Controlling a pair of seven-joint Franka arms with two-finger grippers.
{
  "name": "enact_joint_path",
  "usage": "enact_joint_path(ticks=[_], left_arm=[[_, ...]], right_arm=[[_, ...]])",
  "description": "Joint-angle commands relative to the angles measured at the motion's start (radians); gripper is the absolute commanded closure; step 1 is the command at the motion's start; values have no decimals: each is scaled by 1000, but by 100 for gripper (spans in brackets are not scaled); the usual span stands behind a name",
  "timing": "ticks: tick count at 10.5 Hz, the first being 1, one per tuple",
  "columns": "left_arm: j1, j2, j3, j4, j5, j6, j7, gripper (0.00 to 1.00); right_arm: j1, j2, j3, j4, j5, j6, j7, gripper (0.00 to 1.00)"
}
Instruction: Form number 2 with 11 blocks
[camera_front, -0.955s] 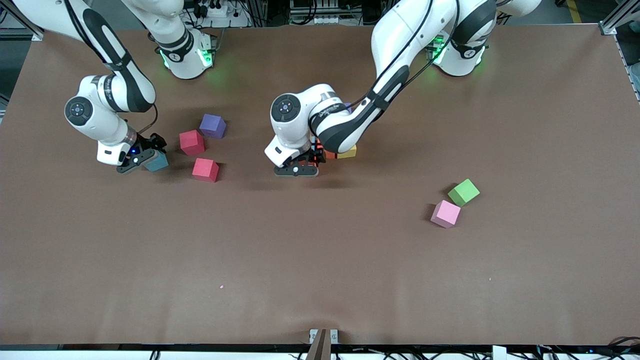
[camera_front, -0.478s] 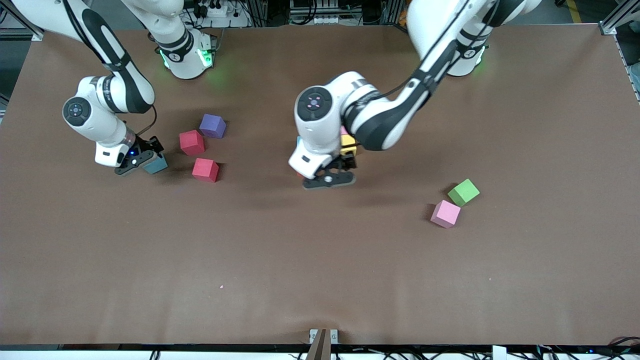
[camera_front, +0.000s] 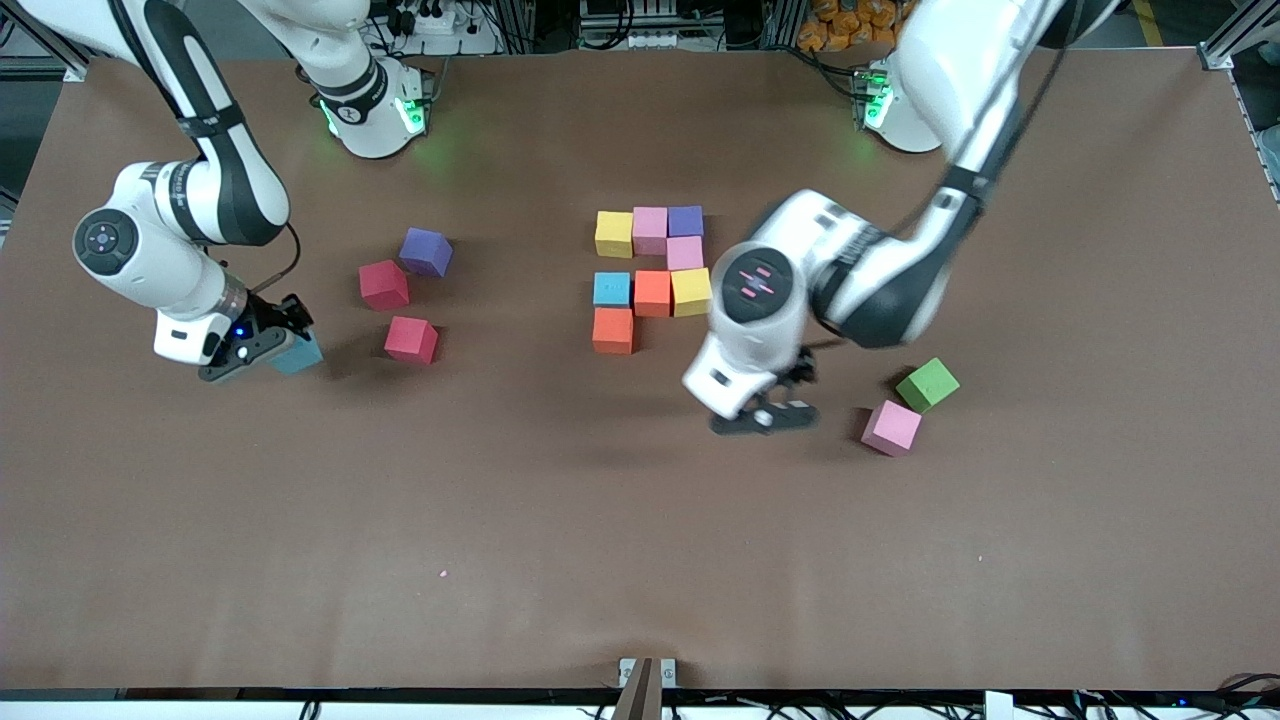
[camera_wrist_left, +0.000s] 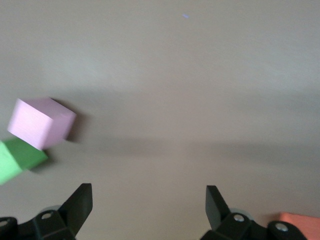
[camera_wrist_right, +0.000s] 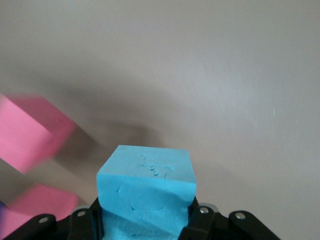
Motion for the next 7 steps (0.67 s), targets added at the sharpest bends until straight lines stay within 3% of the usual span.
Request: enact_joint_path(ticks=[1, 5, 7], left_arm=[[84, -53, -11, -71, 15, 2, 150, 0], [206, -45, -11, -128, 17, 66, 364, 0], [282, -47, -9, -239, 19, 237, 483, 0]], right_arm=[[121, 17, 0, 100, 25, -62, 206, 58], [415, 207, -6, 359, 23, -70, 705, 58], [526, 326, -9, 514, 8, -87, 908, 58]])
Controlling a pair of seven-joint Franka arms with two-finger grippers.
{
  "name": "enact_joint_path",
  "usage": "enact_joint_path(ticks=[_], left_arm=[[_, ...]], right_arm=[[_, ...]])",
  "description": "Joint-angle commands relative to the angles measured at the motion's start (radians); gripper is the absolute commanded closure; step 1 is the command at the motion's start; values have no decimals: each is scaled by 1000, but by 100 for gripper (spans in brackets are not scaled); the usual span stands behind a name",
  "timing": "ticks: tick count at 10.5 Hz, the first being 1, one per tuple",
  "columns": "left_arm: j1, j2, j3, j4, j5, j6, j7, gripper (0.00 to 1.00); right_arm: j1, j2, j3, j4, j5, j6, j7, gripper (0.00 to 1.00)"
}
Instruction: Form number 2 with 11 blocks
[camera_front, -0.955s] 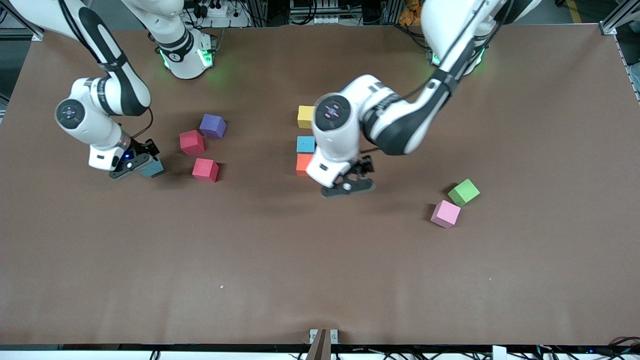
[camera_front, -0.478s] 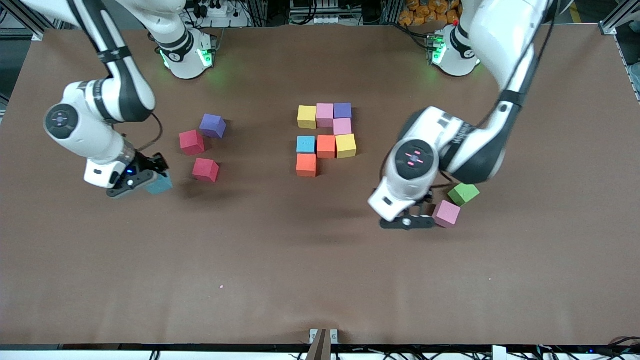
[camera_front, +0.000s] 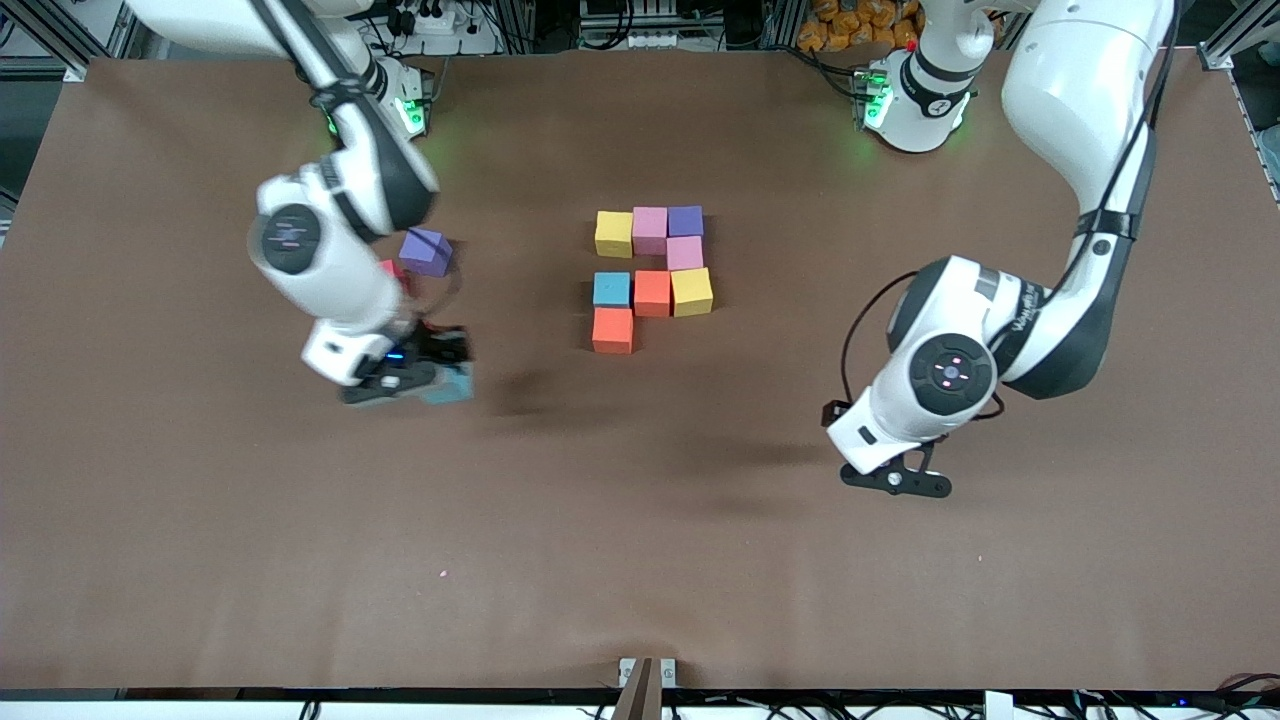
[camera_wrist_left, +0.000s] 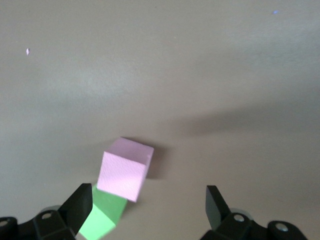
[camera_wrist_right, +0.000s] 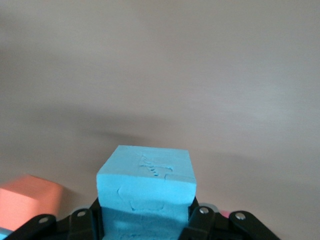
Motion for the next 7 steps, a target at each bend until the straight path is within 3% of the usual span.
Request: enact_joint_path(ticks=[1, 4, 5, 7], left_arm=[[79, -28, -10, -148, 16, 181, 125, 0], [84, -18, -8, -185, 92, 195, 156, 0], [84, -17, -10, -204, 119, 203, 156, 0], [84, -24, -11, -233, 121, 210, 158, 0]], right_arm=[[111, 179, -14, 220, -5, -39, 178, 58], [226, 317, -24, 368, -68, -36, 349, 58], [243, 343, -23, 379, -127, -30, 410, 58], [273, 368, -24, 373, -157, -26, 449, 58]])
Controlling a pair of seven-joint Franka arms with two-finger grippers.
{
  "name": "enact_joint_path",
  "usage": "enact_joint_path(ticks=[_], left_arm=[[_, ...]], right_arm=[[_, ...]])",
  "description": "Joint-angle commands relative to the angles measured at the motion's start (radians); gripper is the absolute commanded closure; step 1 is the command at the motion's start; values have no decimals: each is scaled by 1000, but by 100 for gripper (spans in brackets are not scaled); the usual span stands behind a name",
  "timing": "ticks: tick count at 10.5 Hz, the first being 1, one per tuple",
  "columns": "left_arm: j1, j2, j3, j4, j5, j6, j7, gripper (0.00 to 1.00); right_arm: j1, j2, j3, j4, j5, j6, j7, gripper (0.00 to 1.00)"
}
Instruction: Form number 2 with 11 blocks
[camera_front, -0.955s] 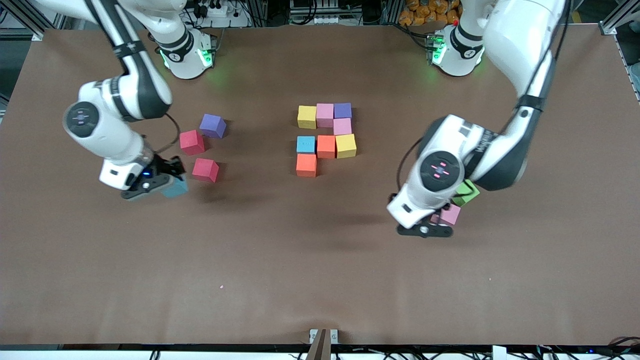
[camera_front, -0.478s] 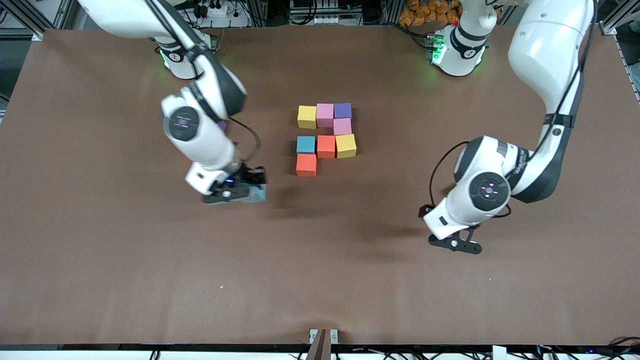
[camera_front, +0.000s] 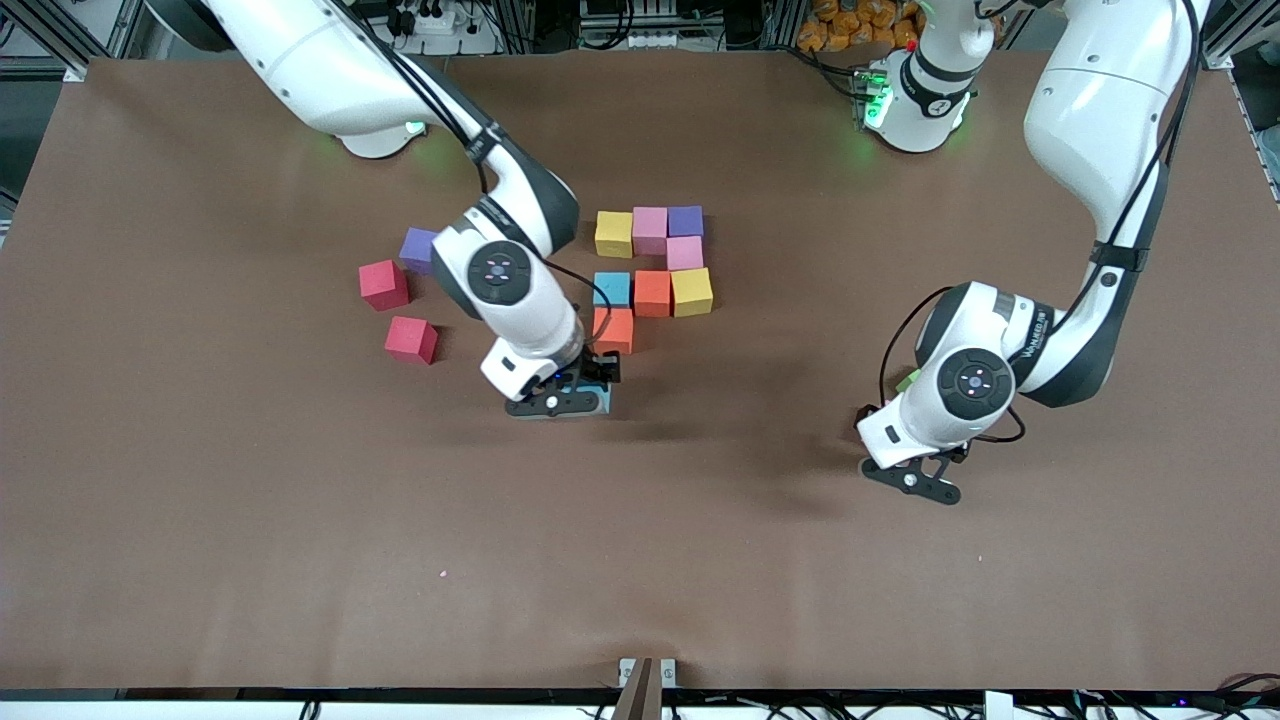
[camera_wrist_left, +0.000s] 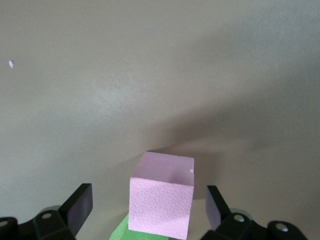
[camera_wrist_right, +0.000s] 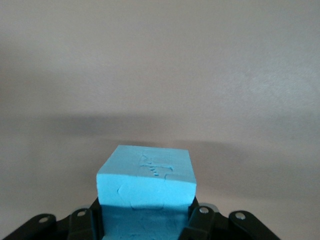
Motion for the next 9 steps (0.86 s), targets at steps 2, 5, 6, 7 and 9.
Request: enact_joint_path(ticks=[2, 5, 6, 7, 9], left_arm=[[4, -45, -7, -80, 24, 21, 10, 0], [21, -58, -11, -114, 24, 50, 79, 0], [36, -59, -22, -138, 24, 76, 96, 0], [50, -65, -28, -164, 24, 108, 111, 0], [66, -64, -28, -180, 24, 136, 140, 0]], right_arm=[[67, 52, -11, 35, -28, -17, 77, 58], [101, 92, -9, 31, -123, -23, 159, 58], [97, 92, -9, 14, -129, -19, 160, 58], [95, 92, -9, 11, -131, -20, 161, 58], [95, 92, -9, -3, -134, -17, 165, 58]])
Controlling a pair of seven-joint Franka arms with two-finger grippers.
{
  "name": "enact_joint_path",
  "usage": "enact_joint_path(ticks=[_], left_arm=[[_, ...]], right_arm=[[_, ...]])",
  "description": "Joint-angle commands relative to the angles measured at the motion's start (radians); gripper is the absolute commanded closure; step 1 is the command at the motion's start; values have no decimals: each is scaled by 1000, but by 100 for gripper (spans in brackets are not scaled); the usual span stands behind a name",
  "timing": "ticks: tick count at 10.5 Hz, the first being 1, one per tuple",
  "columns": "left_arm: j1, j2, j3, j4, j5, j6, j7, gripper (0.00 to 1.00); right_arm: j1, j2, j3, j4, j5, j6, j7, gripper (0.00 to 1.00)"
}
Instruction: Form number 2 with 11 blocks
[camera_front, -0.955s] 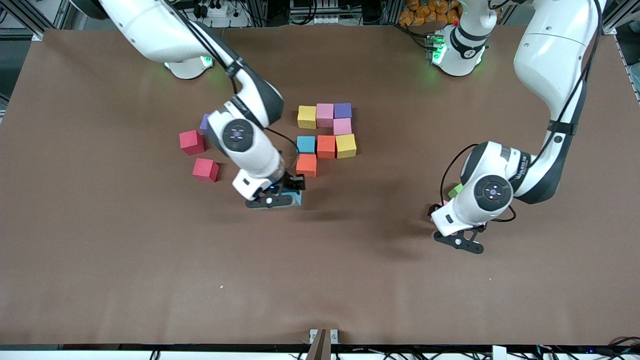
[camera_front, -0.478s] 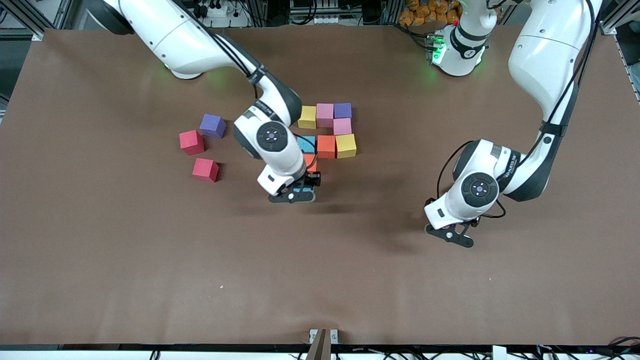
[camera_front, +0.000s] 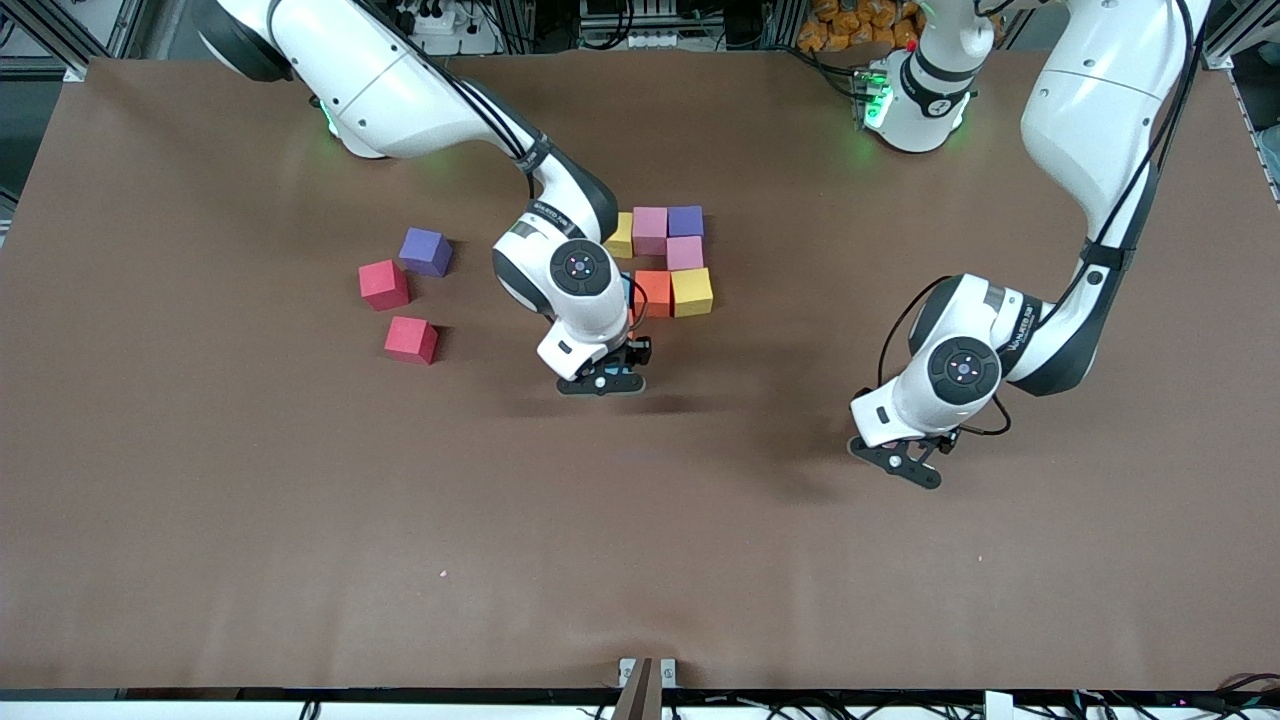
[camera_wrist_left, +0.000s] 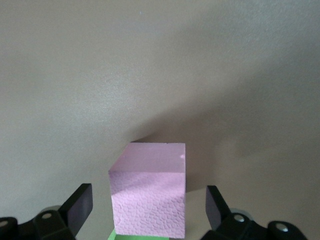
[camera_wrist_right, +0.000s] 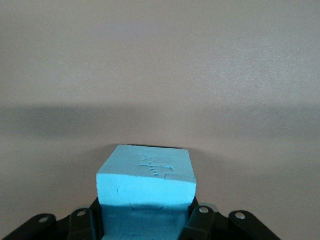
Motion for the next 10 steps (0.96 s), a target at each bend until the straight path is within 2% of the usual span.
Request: enact_joint_path(ticks=[1, 6, 9, 10], left_arm=[[29, -39, -16, -67, 23, 28, 24, 0], [31, -25, -16, -80, 23, 37, 26, 0], [31, -24, -16, -78, 23, 37, 24, 29], [31, -24, -16, -77, 21, 37, 11, 30]], right_arm=[[5, 0, 3, -11, -26, -8, 37, 58], [11, -3, 12, -17, -24, -9, 47, 58], [11, -2, 12, -16, -24, -6, 46, 57], [12, -2, 12, -17, -24, -8, 46, 57]])
